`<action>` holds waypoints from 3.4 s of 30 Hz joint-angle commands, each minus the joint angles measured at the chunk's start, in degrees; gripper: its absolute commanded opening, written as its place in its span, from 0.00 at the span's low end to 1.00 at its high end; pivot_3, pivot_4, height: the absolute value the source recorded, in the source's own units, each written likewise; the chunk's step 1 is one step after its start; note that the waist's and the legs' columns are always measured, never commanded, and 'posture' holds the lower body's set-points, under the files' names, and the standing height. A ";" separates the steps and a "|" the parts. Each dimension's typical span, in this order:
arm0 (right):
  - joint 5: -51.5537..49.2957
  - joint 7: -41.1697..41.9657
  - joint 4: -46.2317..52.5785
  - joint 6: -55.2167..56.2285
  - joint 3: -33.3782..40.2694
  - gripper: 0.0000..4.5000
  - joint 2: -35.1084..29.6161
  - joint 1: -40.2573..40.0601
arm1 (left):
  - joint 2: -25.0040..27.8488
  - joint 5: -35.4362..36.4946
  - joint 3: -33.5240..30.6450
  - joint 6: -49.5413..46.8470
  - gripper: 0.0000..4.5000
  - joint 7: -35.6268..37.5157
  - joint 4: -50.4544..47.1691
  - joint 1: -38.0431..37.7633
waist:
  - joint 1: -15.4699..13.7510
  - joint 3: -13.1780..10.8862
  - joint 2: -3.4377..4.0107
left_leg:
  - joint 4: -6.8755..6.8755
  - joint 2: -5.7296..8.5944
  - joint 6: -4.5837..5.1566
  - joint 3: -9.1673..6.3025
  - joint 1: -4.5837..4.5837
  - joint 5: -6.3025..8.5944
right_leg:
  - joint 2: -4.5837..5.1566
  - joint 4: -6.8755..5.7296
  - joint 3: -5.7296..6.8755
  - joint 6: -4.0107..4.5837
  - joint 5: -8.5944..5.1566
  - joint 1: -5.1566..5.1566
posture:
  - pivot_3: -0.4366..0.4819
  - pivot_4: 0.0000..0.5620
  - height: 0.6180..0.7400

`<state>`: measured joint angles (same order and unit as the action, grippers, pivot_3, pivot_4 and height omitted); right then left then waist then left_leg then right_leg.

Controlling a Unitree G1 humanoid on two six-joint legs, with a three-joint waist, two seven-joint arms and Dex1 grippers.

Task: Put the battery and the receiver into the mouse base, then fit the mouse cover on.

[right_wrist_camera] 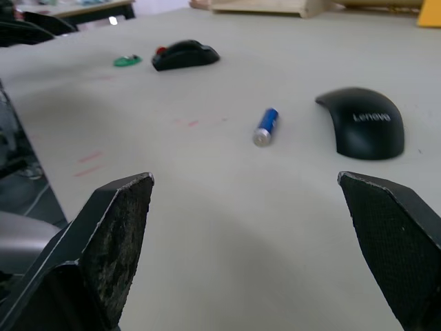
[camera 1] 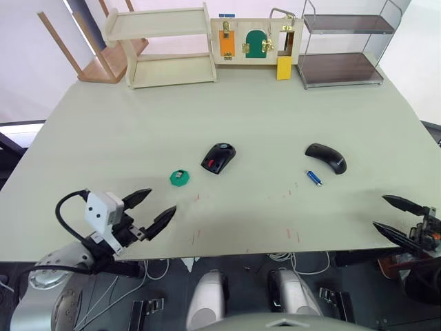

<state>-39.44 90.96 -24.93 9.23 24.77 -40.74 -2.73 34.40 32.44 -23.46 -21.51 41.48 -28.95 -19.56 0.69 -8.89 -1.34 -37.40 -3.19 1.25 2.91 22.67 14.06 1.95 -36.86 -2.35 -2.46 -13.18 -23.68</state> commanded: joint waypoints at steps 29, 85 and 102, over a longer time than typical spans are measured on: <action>-3.58 1.54 1.69 1.02 0.83 1.00 -1.37 3.15 | -10.90 -7.76 18.99 -25.65 0.99 -29.23 9.29 40.83 | -0.10 0.00 0.02 | -0.11 0.12 -0.01 -0.19 0.03 -0.02 | -0.14 -0.05 -0.01 -0.12 0.23 0.10 | 0.48 0.27 1.00; -3.31 1.30 3.55 2.79 2.04 1.00 1.95 2.29 | -13.66 -20.74 29.81 -25.59 0.67 -18.77 30.48 52.64 | -0.13 0.01 0.03 | -0.11 0.19 -0.01 -0.23 0.07 -0.02 | -0.10 -0.06 -0.01 -0.20 0.28 0.11 | 0.48 0.27 1.00; -2.95 1.13 5.10 1.90 1.60 1.00 2.79 2.03 | -0.62 -16.49 38.78 -17.36 0.67 9.73 14.83 49.54 | -0.08 0.01 0.07 | -0.12 0.18 -0.01 -0.18 0.09 -0.02 | -0.08 -0.07 -0.03 -0.19 0.27 0.09 | 0.48 0.27 1.00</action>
<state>-41.83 92.09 -21.94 11.27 24.90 -37.90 -0.37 33.13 15.02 14.28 -40.48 48.61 -11.01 30.10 0.61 -8.87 -1.27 -37.51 -3.01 1.24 2.73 22.75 14.04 1.87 -36.93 -2.39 -2.65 -12.92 -23.60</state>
